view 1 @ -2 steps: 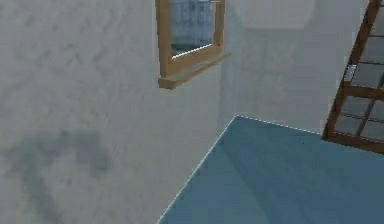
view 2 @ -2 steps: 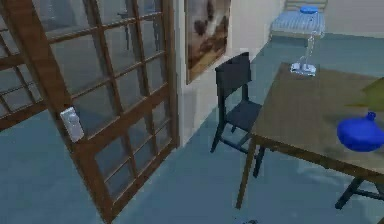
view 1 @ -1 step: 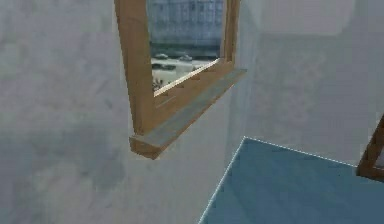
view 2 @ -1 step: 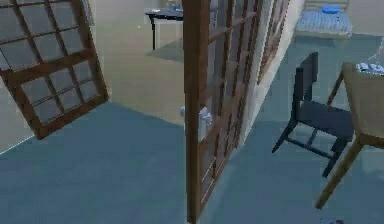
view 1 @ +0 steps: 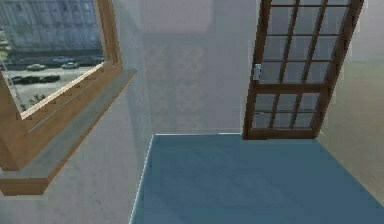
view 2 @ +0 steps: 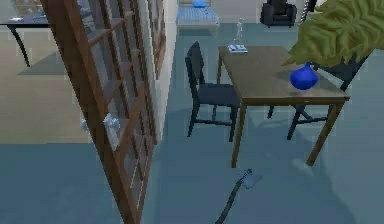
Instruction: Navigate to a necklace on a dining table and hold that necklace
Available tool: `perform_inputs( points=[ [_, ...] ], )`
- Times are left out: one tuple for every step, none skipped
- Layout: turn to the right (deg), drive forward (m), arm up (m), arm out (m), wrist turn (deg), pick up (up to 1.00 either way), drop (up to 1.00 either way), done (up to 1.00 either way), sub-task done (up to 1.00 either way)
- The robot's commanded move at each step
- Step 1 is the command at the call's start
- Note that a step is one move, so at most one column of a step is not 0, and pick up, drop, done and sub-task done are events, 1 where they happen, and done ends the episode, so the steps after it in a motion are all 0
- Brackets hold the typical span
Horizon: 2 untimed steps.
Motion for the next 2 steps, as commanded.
perform_inputs(
  points=[
    [0.0, 0.05, 0.00, 0.00, 0.0, 0.00, 0.00, 0.00, 0.00],
    [0.0, 0.45, 0.00, 0.00, 0.0, 0.00, 0.00, 0.00, 0.00]
  ],
)
